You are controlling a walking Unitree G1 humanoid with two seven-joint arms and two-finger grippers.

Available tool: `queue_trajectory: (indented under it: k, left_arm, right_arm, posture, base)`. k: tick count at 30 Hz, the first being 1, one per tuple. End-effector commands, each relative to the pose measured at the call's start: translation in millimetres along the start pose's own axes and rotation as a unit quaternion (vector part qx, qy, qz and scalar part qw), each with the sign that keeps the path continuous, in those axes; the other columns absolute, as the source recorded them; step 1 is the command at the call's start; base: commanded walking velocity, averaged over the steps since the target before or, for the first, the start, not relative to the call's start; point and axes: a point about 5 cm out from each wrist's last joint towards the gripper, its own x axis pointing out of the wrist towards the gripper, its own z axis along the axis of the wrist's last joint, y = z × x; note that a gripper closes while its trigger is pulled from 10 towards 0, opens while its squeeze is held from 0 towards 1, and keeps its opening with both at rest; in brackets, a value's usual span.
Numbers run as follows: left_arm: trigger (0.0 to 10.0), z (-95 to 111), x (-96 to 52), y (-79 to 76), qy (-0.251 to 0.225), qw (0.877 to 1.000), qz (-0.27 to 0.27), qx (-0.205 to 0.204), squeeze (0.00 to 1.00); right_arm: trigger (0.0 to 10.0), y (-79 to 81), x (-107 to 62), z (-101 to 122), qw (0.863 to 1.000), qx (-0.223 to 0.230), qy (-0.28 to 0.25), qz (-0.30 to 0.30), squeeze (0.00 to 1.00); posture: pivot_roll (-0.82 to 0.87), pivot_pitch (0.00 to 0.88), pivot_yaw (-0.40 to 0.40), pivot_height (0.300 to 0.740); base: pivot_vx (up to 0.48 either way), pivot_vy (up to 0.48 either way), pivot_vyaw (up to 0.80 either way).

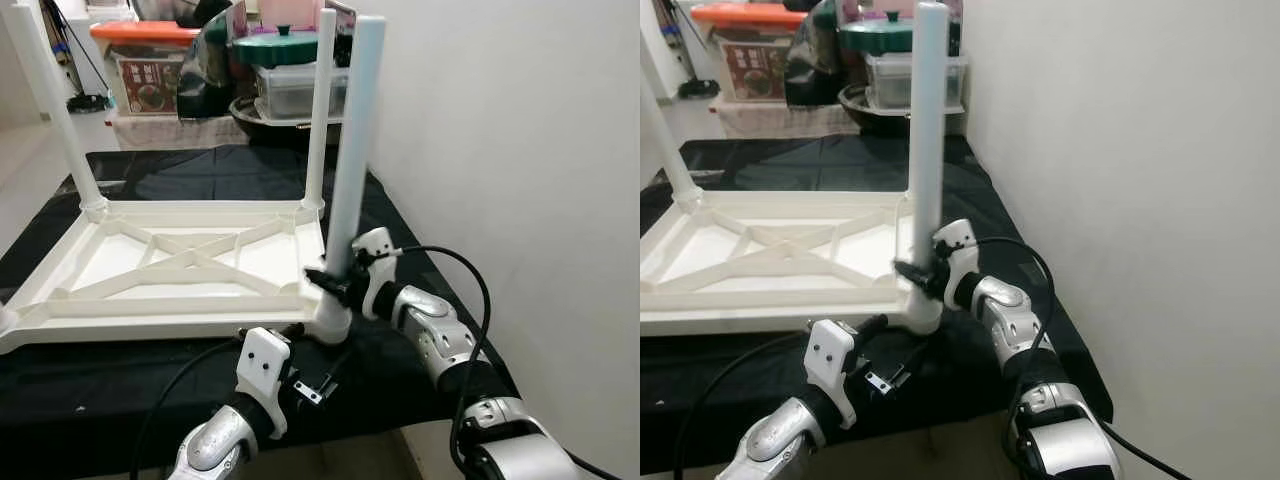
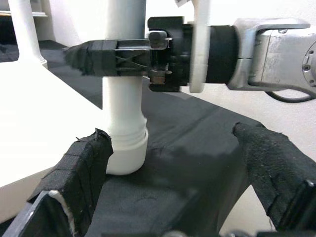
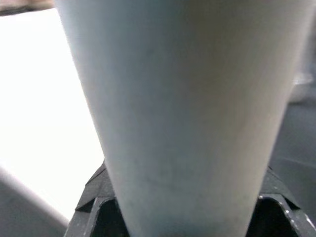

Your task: Building children table

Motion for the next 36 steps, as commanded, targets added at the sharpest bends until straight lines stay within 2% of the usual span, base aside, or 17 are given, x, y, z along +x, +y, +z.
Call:
queue_trajectory:
  k: [1, 2, 4, 7, 10, 14, 15, 17, 18, 19, 20, 24, 25, 28, 30, 32, 36]
  left_arm:
    - [10.0, -4, -0.6, 1.8, 0.009, 1.000, 0.001, -0.002, 0.00]
    - [10.0, -5, -0.4, 1.8, 0.009, 1.000, 0.000, -0.002, 0.00]
    - [10.0, -5, -0.4, 1.8, 0.009, 1.000, 0.000, -0.002, 0.00]
    - [10.0, -5, 0.0, 1.9, 0.010, 1.000, 0.000, -0.001, 0.00]
    - [10.0, -5, 0.2, 1.7, 0.009, 1.000, 0.000, 0.000, 0.00]
    - [10.0, -6, 0.2, 1.1, 0.009, 1.000, 0.000, 0.000, 0.00]
    - [10.0, -6, 0.2, 0.9, 0.010, 1.000, 0.000, -0.001, 0.00]
    - [10.0, -6, 0.3, 0.8, 0.010, 1.000, -0.001, -0.001, 0.00]
    - [10.0, -6, 0.3, 0.8, 0.010, 1.000, -0.001, -0.002, 0.00]
    - [10.0, -6, 0.3, 0.8, 0.010, 1.000, -0.001, -0.002, 0.00]
    - [10.0, -6, 0.4, 0.8, 0.010, 1.000, -0.002, -0.003, 0.00]
    - [10.0, -7, 0.5, 0.8, 0.011, 1.000, -0.004, -0.003, 0.00]
    - [10.0, -7, 0.6, 0.8, 0.011, 1.000, -0.004, -0.003, 0.00]
    - [10.0, -8, 0.9, 1.2, 0.010, 1.000, -0.004, -0.003, 0.00]
    - [10.0, -8, 0.8, 1.3, 0.010, 1.000, -0.004, -0.003, 0.00]
    - [10.0, -7, 0.2, 2.6, 0.009, 1.000, 0.009, -0.004, 0.00]
    - [10.0, -7, 0.0, 3.1, 0.008, 1.000, 0.014, -0.003, 0.00]
  right_arm:
    - [0.0, -28.2, -11.4, -9, 0.983, 0.065, 0.002, -0.172, 0.00]
    - [0.0, -30.6, -16.0, -12, 0.971, 0.066, 0.001, -0.231, 0.00]
    - [0.0, -30.6, -16.0, -12, 0.971, 0.066, 0.001, -0.231, 0.00]
    - [0.0, -17.4, -28.7, -18, 0.919, 0.119, -0.018, -0.375, 0.00]
    - [0.0, -8.2, -28.2, -21, 0.904, 0.148, -0.018, -0.400, 0.00]
    - [0.0, 0.7, -21.9, -21, 0.899, 0.170, -0.021, -0.403, 0.00]
    - [8.1, 4.7, -16.6, -20, 0.909, 0.176, -0.022, -0.377, 0.00]
    - [8.1, 10.1, -10.8, -18, 0.916, 0.181, -0.020, -0.356, 0.00]
    - [10.0, 14.3, -7.2, -14, 0.934, 0.173, -0.030, -0.312, 0.78]
    - [10.0, 17.0, -5.3, -12, 0.944, 0.166, -0.038, -0.283, 0.78]
    - [10.0, 18.8, -5.3, -9, 0.953, 0.152, -0.046, -0.259, 1.00]
    - [10.0, 17.3, -7.0, -5, 0.968, 0.107, -0.063, -0.219, 1.00]
    - [10.0, 14.3, -8.3, -4, 0.977, 0.092, -0.068, -0.181, 0.00]
    - [10.0, 3.6, -12.1, -4, 0.992, 0.061, -0.068, -0.090, 0.00]
    - [10.0, 1.0, -13.1, -5, 0.994, 0.056, -0.066, -0.073, 0.00]
    - [10.0, -7.0, -19.3, -6, 0.997, 0.060, -0.038, 0.042, 0.00]
    - [10.0, -9.5, -21.6, -6, 0.995, 0.055, -0.029, 0.072, 0.00]
  posture:
    - [0.05, 0.000, -0.047, 0.740]
    - [0.05, 0.000, -0.046, 0.740]
    - [0.05, 0.000, -0.046, 0.740]
    - [0.05, 0.000, -0.048, 0.740]
    - [0.05, 0.000, -0.051, 0.740]
    - [0.06, 0.000, -0.051, 0.740]
    - [0.05, 0.000, -0.052, 0.740]
    - [0.05, 0.000, -0.052, 0.740]
    - [0.05, 0.000, -0.050, 0.740]
    - [0.05, 0.000, -0.050, 0.740]
    - [0.04, 0.000, -0.048, 0.740]
    - [0.04, 0.000, -0.047, 0.740]
    - [0.04, 0.000, -0.046, 0.740]
    - [0.04, 0.000, -0.047, 0.740]
    - [0.04, 0.000, -0.047, 0.740]
    - [0.04, 0.000, -0.046, 0.740]
    - [0.04, 0.000, -0.045, 0.740]
  base:
    - [0.000, 0.000, 0.00]
    - [0.000, 0.000, 0.00]
    - [0.000, 0.000, 0.00]
    - [0.000, 0.000, 0.00]
    - [0.000, 0.000, 0.00]
    - [0.000, 0.000, 0.00]
    - [0.000, 0.000, 0.00]
    - [0.000, 0.000, 0.00]
    - [0.000, 0.000, 0.00]
    - [0.000, 0.000, 0.00]
    - [0.000, 0.000, 0.00]
    - [0.000, 0.000, 0.00]
    - [0.000, 0.000, 0.00]
    - [0.000, 0.000, 0.00]
    - [0.000, 0.000, 0.00]
    - [0.000, 0.000, 0.00]
    - [0.000, 0.000, 0.00]
